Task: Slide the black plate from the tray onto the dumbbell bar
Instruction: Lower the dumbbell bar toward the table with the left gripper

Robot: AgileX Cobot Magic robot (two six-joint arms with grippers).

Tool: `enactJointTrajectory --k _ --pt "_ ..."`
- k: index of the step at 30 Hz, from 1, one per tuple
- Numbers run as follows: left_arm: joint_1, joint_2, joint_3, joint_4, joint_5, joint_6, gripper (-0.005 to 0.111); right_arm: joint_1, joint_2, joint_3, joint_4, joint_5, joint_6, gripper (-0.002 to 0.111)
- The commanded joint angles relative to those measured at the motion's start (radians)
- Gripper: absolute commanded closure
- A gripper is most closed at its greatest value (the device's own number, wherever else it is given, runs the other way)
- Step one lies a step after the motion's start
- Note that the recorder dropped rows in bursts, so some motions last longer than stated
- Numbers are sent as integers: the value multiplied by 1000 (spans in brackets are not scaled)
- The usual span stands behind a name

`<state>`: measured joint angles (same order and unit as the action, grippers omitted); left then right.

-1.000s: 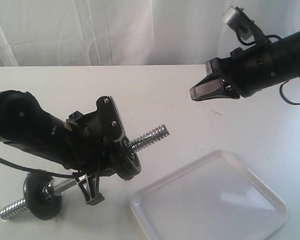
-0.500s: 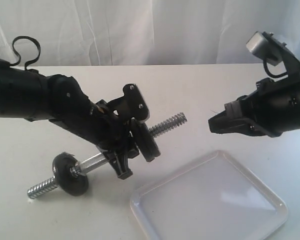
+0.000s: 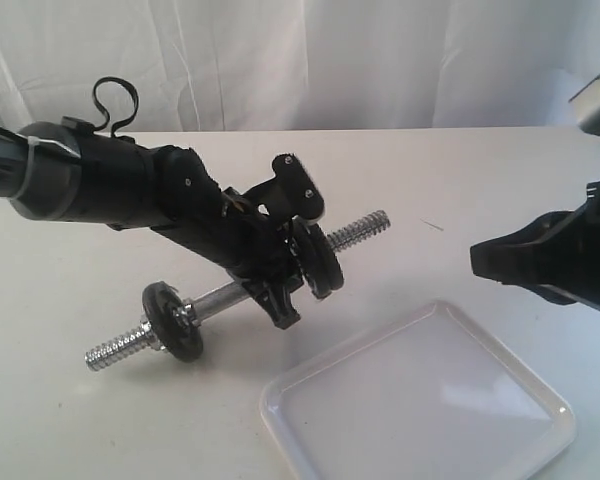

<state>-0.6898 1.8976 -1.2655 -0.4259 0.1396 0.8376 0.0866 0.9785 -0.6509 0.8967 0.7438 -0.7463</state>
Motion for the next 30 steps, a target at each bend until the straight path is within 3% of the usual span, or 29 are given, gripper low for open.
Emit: enactJointTrajectory --k 1,15,30 --pt "-32 -28 -79 -63 -351 -27 107 -9 -40 13 -20 -14 38 108" --pt "-80 69 -211 -63 -330 -70 107 -9 -63 13 -67 14 71 108" --pt "-112 135 -248 -63 -352 -82 107 -9 -63 13 -93 20 71 108"
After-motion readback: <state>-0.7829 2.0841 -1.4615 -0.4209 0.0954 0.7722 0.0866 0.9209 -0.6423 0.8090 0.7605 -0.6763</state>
